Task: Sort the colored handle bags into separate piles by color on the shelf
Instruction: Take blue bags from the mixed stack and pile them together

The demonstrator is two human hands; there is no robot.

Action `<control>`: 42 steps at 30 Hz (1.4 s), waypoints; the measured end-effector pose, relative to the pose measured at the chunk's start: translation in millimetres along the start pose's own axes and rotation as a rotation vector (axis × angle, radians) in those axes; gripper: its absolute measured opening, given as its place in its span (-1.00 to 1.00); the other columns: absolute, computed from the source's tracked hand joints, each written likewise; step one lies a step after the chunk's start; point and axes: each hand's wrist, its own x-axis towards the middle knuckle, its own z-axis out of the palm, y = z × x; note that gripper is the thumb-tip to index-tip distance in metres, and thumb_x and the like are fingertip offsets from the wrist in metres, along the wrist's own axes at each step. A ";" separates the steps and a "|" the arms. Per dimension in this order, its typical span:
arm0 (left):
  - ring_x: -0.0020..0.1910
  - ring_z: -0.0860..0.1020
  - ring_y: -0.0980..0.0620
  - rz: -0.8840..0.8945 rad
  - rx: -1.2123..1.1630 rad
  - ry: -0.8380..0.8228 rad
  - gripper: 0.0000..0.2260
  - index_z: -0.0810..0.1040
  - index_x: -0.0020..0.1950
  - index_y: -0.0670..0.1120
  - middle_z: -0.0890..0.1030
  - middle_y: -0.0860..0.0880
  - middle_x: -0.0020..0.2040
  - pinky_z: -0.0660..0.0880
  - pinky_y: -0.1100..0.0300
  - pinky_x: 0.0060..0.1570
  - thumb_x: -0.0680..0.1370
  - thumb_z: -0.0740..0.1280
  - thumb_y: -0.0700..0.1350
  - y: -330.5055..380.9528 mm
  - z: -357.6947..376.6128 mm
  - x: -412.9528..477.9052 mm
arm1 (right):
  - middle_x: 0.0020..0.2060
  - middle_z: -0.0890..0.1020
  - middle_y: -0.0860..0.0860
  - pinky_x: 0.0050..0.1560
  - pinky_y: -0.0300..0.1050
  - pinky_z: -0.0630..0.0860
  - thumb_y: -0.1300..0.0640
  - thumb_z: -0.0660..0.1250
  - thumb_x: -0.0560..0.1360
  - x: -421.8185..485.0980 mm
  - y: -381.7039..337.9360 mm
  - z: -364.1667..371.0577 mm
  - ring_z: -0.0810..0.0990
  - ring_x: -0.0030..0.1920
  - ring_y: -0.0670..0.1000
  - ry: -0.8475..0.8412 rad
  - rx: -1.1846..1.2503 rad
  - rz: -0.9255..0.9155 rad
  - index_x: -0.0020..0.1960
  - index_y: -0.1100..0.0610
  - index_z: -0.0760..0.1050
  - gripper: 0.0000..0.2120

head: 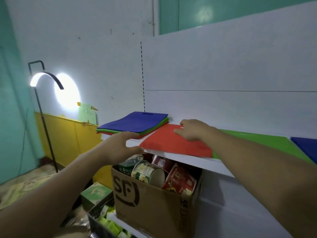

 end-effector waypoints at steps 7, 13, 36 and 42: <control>0.35 0.37 0.07 -0.044 -0.011 0.046 -0.44 0.33 0.44 0.05 0.40 0.07 0.41 0.33 0.07 0.31 0.48 0.31 0.20 -55.8 -0.2 42.0 | 0.33 0.46 0.10 0.25 -0.03 0.41 -0.22 0.13 0.56 81.4 -38.2 20.9 0.45 0.28 0.14 -0.001 -0.015 -0.055 0.41 0.06 0.34 -0.47; 0.38 0.32 0.05 -0.089 -0.008 0.037 -0.44 0.32 0.44 0.05 0.36 0.06 0.43 0.30 0.10 0.30 0.49 0.32 0.18 -95.7 -3.5 101.1 | 0.46 0.30 0.09 0.34 -0.03 0.31 -0.23 0.10 0.57 164.3 -49.2 34.4 0.31 0.41 0.12 -0.027 0.009 -0.013 0.50 0.14 0.20 -0.37; 0.36 0.36 0.02 0.154 0.052 -0.231 -0.47 0.31 0.45 0.02 0.37 0.04 0.43 0.27 0.15 0.30 0.54 0.21 0.22 -246.2 1.0 257.3 | 0.34 0.40 0.14 0.18 -0.04 0.39 -0.34 0.11 0.51 249.3 -97.8 75.8 0.41 0.28 0.15 -0.007 -0.039 0.475 0.42 0.16 0.27 -0.29; 0.28 0.42 -0.02 0.219 0.025 -0.259 -0.48 0.35 0.42 0.01 0.43 0.00 0.37 0.32 0.16 0.20 0.54 0.18 0.25 -254.0 9.9 263.2 | 0.14 0.52 0.07 -0.06 -0.08 0.40 -0.20 0.28 0.48 234.3 -112.5 78.6 0.49 0.07 0.10 0.152 0.023 0.572 0.26 0.16 0.36 -0.47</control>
